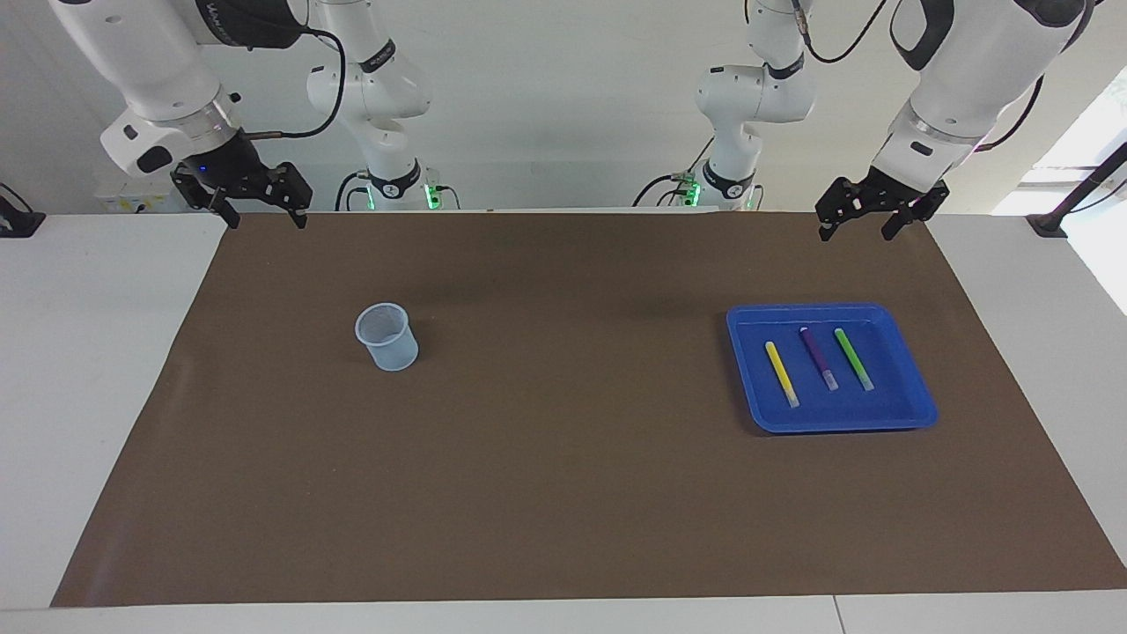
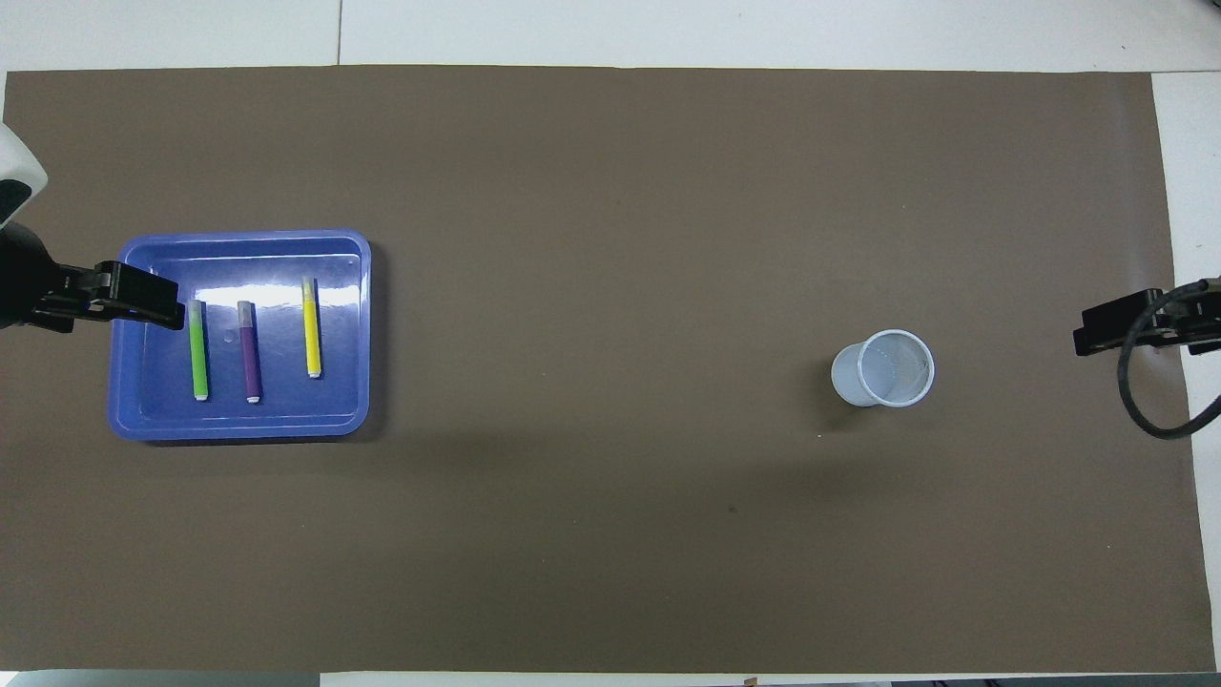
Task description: Transfer and insert pens with both arms
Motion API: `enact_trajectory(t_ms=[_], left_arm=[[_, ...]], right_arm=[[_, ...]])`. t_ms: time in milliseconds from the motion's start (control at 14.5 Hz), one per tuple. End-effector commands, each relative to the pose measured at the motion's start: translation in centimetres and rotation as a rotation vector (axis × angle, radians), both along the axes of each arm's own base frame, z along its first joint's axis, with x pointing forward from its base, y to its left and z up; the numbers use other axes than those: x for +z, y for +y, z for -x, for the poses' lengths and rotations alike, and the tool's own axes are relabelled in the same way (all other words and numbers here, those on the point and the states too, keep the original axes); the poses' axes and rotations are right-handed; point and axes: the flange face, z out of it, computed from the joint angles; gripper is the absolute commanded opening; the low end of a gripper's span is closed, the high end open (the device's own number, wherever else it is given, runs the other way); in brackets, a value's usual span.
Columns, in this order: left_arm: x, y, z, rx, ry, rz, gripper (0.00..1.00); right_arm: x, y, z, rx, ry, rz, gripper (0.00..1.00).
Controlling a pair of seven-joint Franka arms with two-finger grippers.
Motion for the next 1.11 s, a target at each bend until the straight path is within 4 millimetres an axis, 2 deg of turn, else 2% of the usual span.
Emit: enact_trajectory(t_ms=[0,69,207,346,553,622,829,1037], left_arm=[[0.4,0.4,0.6,0.008,-0.007,-0.001,1.0],[0.3,0.4,0.5,0.008,-0.005,-0.001,1.0],[0.3,0.4,0.5,0.008,-0.005,-0.001,1.0],[0.3,0.4,0.5,0.008,-0.005,-0.001,1.0],[0.7,0.1,1.0,0.007,-0.007,0.0,1.0],[0.3,-0.1,1.0,0.004,-0.002,-0.001,1.0],[-0.7,1.4,1.5,0.028,-0.012,0.003,1.0],[-4.2,4.1,1.7,0.065,-0.005,0.007,1.0]], right_arm=[[0.2,1.4,1.1,0.051,0.032,-0.025,1.0],[0.2,1.6,1.2,0.065,0.035,-0.042,1.0],[0.3,2.3,1.1,0.041,0.029,-0.195,1.0],[0.3,2.8,1.2,0.016,0.031,-0.241,1.0],[-0.2,4.6,1.5,-0.023,0.031,-0.356,1.0],[-0.6,5.4,1.6,-0.067,0.033,-0.41,1.0],[-1.3,7.1,2.0,-0.206,0.041,-0.528,1.0],[-1.4,10.5,2.6,-0.355,0.083,-0.599,1.0]])
